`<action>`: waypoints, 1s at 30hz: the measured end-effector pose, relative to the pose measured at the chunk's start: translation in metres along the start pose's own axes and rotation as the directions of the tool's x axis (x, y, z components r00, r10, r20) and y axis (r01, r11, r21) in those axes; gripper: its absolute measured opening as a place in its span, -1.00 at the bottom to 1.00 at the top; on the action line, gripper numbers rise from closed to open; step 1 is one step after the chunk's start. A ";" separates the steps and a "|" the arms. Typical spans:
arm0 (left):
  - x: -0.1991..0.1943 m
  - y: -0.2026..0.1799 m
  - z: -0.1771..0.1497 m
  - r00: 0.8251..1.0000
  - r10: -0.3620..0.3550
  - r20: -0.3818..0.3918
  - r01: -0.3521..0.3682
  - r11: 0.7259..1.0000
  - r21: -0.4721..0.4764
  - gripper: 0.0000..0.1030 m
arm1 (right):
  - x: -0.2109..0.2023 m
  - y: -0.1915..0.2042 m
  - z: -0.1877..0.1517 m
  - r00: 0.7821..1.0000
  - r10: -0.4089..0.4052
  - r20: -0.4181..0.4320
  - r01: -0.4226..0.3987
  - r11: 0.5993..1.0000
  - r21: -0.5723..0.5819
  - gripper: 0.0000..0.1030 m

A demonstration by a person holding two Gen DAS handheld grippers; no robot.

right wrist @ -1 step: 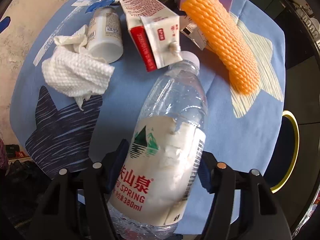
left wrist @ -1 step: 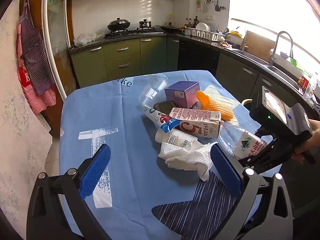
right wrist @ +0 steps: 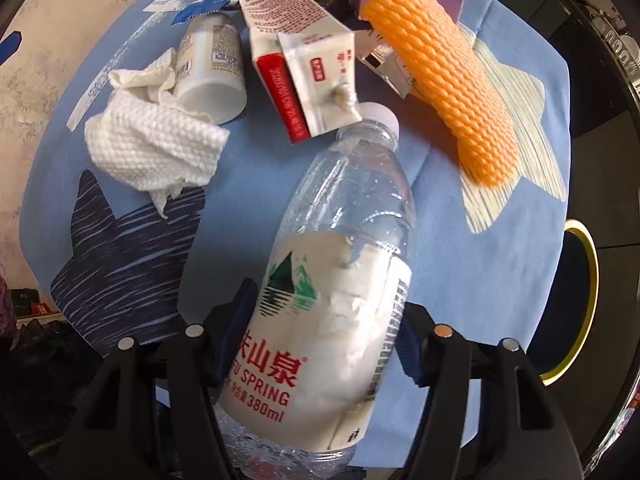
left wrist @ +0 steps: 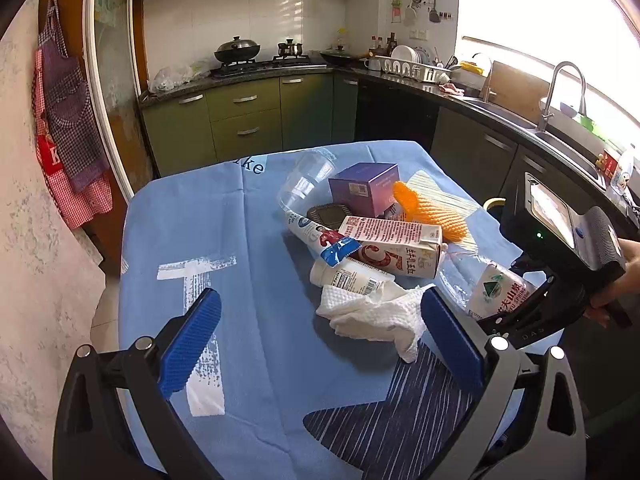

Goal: Collect trash
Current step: 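Grasp the clear water bottle with the right tool and lift it, then carry the water bottle over the bin and open the right tool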

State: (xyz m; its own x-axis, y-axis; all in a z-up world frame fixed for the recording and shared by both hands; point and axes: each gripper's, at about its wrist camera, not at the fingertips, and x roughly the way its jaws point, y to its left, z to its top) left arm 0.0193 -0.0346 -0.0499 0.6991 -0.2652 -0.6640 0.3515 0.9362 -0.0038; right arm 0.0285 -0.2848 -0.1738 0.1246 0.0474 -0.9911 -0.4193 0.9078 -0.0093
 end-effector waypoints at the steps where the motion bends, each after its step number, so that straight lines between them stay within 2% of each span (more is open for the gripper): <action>1: -0.001 -0.001 -0.001 1.000 0.000 0.001 0.000 1.000 0.003 0.91 | -0.002 -0.002 -0.003 1.000 -0.001 0.001 0.001 1.000 -0.002 0.16; 21: -0.006 -0.007 0.003 1.000 0.001 0.019 -0.001 1.000 0.027 0.91 | -0.054 0.001 -0.070 0.998 -0.026 0.053 0.026 1.000 0.000 0.15; 30: -0.008 -0.004 0.004 1.000 0.013 0.024 -0.013 1.000 0.020 0.91 | -0.082 0.016 -0.078 0.996 -0.031 0.085 0.031 0.999 -0.007 0.15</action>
State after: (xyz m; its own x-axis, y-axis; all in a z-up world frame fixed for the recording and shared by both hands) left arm 0.0150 -0.0373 -0.0419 0.7183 -0.2585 -0.6459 0.3548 0.9347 0.0204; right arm -0.0588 -0.3072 -0.1029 0.2136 0.0548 -0.9754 -0.4211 0.9061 -0.0413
